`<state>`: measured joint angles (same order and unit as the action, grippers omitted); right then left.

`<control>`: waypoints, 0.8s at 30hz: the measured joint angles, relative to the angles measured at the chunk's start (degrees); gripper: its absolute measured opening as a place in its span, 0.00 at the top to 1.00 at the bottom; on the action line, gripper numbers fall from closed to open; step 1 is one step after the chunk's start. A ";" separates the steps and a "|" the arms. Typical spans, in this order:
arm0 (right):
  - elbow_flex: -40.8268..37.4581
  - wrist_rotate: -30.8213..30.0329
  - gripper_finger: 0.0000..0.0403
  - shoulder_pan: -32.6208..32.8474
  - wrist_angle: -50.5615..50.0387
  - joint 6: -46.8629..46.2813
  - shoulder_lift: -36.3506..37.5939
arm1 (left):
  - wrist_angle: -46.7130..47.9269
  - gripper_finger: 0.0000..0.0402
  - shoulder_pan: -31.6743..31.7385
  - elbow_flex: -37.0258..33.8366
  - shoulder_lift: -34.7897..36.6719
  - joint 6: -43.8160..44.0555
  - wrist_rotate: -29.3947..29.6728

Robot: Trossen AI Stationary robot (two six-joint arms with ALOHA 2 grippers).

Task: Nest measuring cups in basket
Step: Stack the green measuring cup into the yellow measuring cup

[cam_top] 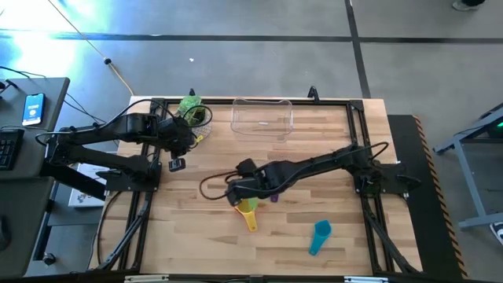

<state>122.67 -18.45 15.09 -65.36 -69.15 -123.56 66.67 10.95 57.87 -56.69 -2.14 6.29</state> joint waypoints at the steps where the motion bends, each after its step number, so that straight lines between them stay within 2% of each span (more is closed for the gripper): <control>1: 1.03 0.38 1.00 0.18 0.01 0.84 -0.78 | -0.02 0.89 0.01 0.00 0.00 0.01 0.00; 5: 3.35 2.78 1.00 0.95 0.30 2.09 -3.10 | -0.08 0.89 -0.01 0.00 0.00 0.45 0.00; 10: 3.17 3.99 1.00 2.40 0.80 -0.59 -4.57 | -0.10 0.89 -0.01 -0.02 0.00 1.14 0.02; 24: 3.04 5.04 1.00 3.92 2.27 -2.90 -8.61 | -0.08 0.89 -0.01 -0.02 0.00 2.12 0.03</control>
<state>125.71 -13.41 19.01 -63.09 -72.05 -132.17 66.59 10.94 57.84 -56.69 -0.02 6.32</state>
